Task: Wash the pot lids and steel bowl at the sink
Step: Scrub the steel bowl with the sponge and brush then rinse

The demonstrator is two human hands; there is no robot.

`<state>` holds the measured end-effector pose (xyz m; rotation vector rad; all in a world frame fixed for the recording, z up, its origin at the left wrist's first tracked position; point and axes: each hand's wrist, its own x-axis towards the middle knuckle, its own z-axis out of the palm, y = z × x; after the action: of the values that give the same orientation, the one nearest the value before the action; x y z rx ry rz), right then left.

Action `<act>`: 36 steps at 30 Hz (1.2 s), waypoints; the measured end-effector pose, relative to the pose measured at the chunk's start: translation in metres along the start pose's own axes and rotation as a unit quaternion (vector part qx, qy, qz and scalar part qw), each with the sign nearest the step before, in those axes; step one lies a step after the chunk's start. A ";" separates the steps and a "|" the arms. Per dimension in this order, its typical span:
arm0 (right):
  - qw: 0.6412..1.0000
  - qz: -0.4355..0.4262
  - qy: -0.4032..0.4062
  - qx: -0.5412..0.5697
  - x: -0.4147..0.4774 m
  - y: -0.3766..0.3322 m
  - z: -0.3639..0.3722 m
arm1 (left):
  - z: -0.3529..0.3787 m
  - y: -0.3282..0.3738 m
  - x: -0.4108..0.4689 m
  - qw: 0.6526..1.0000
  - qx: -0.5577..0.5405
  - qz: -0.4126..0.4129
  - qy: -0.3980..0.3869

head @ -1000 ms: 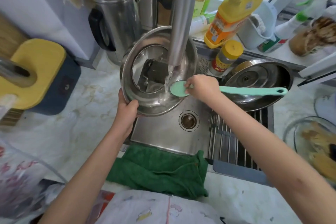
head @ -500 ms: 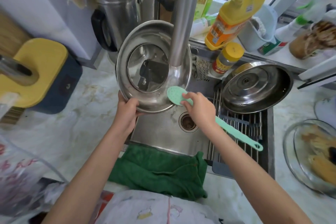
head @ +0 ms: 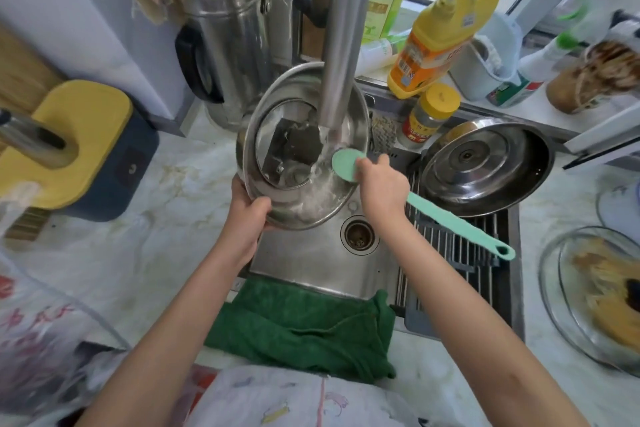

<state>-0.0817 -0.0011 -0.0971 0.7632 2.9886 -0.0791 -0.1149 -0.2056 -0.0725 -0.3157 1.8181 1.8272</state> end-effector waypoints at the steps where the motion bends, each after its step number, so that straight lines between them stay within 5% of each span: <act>1: 1.000 -0.005 0.019 -0.021 0.006 -0.001 -0.003 | 0.001 0.000 -0.002 1.000 0.011 0.008 -0.005; 3: 0.998 -0.018 0.031 -0.053 0.009 0.000 -0.009 | 0.002 0.000 -0.003 1.000 0.009 0.012 -0.003; 7: 0.983 -0.016 -0.164 0.081 -0.020 -0.011 -0.012 | 0.005 0.001 0.003 0.998 -0.051 -0.017 0.021; 11: 0.870 0.028 -0.320 0.374 -0.046 -0.040 -0.023 | 0.007 -0.007 0.006 0.996 -0.071 -0.042 0.027; 14: 0.797 0.064 -0.376 0.469 -0.048 -0.041 -0.028 | 0.004 -0.009 0.007 0.995 -0.082 -0.055 0.032; 15: 0.801 0.053 -0.385 0.456 -0.047 -0.036 -0.028 | 0.001 -0.008 0.006 0.994 -0.087 -0.056 0.032; 17: 0.873 0.010 -0.355 0.334 -0.037 -0.022 -0.023 | -0.005 -0.004 0.003 0.994 -0.092 -0.057 0.028; 20: 0.977 -0.020 -0.196 0.080 -0.009 0.000 -0.015 | -0.016 -0.003 0.005 0.996 -0.067 -0.063 0.016; 23: 0.993 -0.094 -0.027 -0.070 0.020 0.008 -0.017 | -0.017 -0.003 0.003 0.995 -0.051 -0.089 -0.004; 26: 0.985 -0.139 0.056 -0.088 0.029 0.008 -0.018 | -0.009 -0.004 -0.005 0.995 -0.030 -0.095 -0.010; 31: 0.977 -0.104 -0.147 -0.113 -0.003 -0.002 -0.008 | -0.010 -0.005 -0.002 0.993 -0.054 -0.106 0.011; 36: 0.926 -0.074 -0.353 0.110 -0.029 0.010 -0.007 | -0.010 -0.010 -0.006 0.990 -0.067 -0.126 -0.002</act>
<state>-0.0520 -0.0055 -0.0881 0.3933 2.3502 -0.5727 -0.1066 -0.2166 -0.0786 -0.5649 1.5739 1.7714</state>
